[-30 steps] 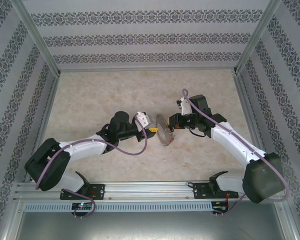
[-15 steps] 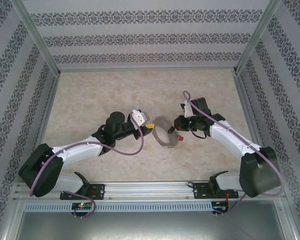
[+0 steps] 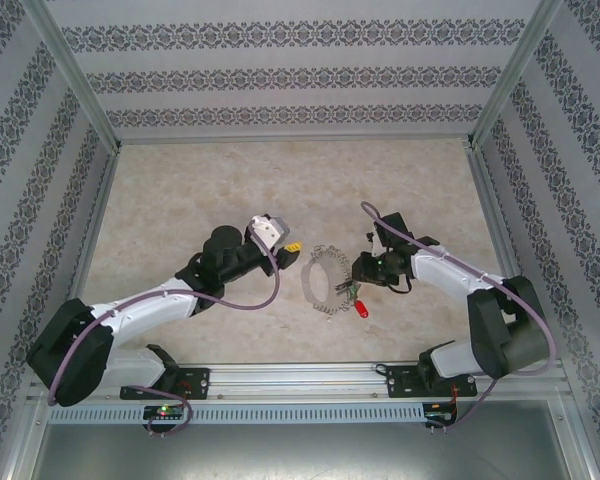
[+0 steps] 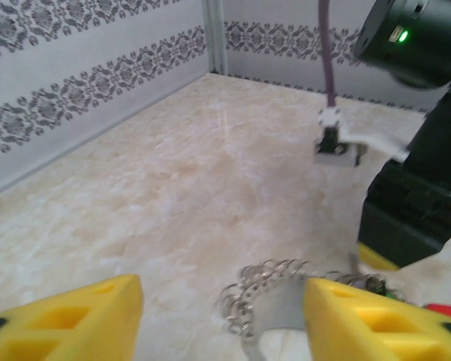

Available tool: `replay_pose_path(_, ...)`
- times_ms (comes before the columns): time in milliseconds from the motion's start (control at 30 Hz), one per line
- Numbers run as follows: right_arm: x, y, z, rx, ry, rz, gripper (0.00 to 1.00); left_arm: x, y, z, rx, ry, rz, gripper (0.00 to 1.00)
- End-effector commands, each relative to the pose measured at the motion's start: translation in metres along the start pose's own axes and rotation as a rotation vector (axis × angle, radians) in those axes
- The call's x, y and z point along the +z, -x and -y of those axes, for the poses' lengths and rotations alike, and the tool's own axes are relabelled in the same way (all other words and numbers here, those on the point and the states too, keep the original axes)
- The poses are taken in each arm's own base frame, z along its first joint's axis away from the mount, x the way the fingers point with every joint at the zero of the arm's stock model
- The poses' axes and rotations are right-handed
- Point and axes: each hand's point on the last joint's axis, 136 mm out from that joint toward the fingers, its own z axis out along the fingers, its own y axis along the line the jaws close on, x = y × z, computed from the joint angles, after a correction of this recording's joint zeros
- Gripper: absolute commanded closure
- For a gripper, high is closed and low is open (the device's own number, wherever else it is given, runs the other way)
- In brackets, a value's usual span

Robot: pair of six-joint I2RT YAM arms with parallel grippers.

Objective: Put the keys on the keyring

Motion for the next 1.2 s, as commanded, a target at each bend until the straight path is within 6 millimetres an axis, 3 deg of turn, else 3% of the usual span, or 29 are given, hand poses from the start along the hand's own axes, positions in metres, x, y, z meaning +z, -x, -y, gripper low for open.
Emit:
replay_pose_path(0,-0.034,0.033,0.026,0.004,-0.167,0.185,0.56,-0.011,-0.011,-0.027,-0.021,0.131,-0.031,0.30)
replay_pose_path(33,-0.045,0.043,0.031,-0.011,-0.197,0.250,0.41,-0.015,-0.015,-0.036,-0.027,0.172,-0.042,0.21)
replay_pose_path(67,-0.057,0.054,0.042,-0.023,-0.251,0.324,0.25,-0.020,-0.022,-0.050,-0.045,0.228,-0.066,0.04)
replay_pose_path(167,-0.084,0.085,0.068,-0.080,-0.392,0.514,0.23,-0.044,-0.046,-0.102,-0.137,0.429,-0.139,0.00)
replay_pose_path(267,-0.105,0.114,0.075,-0.172,-0.470,0.699,0.16,-0.078,-0.071,-0.151,-0.197,0.626,-0.185,0.00)
replay_pose_path(367,-0.099,0.136,0.074,-0.296,-0.473,0.874,0.15,-0.114,-0.096,-0.195,-0.298,0.813,-0.225,0.00)
replay_pose_path(467,-0.082,0.150,0.066,-0.341,-0.354,0.932,0.15,-0.112,-0.105,-0.207,-0.223,0.784,-0.240,0.00)
replay_pose_path(567,-0.074,0.158,0.051,-0.465,-0.296,0.930,0.16,-0.103,-0.126,-0.217,-0.247,0.734,-0.231,0.00)
replay_pose_path(667,-0.075,0.163,0.078,-0.347,-0.202,0.983,0.15,-0.095,-0.146,-0.220,-0.259,0.695,-0.231,0.00)
replay_pose_path(767,-0.071,0.157,0.078,-0.368,-0.084,1.042,0.14,-0.107,-0.159,-0.224,-0.317,0.702,-0.138,0.01)
replay_pose_path(833,-0.066,0.158,0.077,-0.377,-0.147,0.988,0.11,-0.109,-0.161,-0.224,-0.307,0.706,-0.072,0.00)
replay_pose_path(900,-0.073,0.167,0.093,-0.289,-0.278,1.023,0.02,-0.103,-0.167,-0.234,-0.353,0.710,-0.175,0.00)
replay_pose_path(967,-0.074,0.167,0.097,-0.268,-0.309,1.029,0.02,-0.110,-0.173,-0.244,-0.376,0.791,-0.191,0.00)
replay_pose_path(1167,-0.071,0.166,0.087,-0.316,-0.286,1.019,0.02,-0.109,-0.174,-0.243,-0.362,0.810,-0.206,0.00)
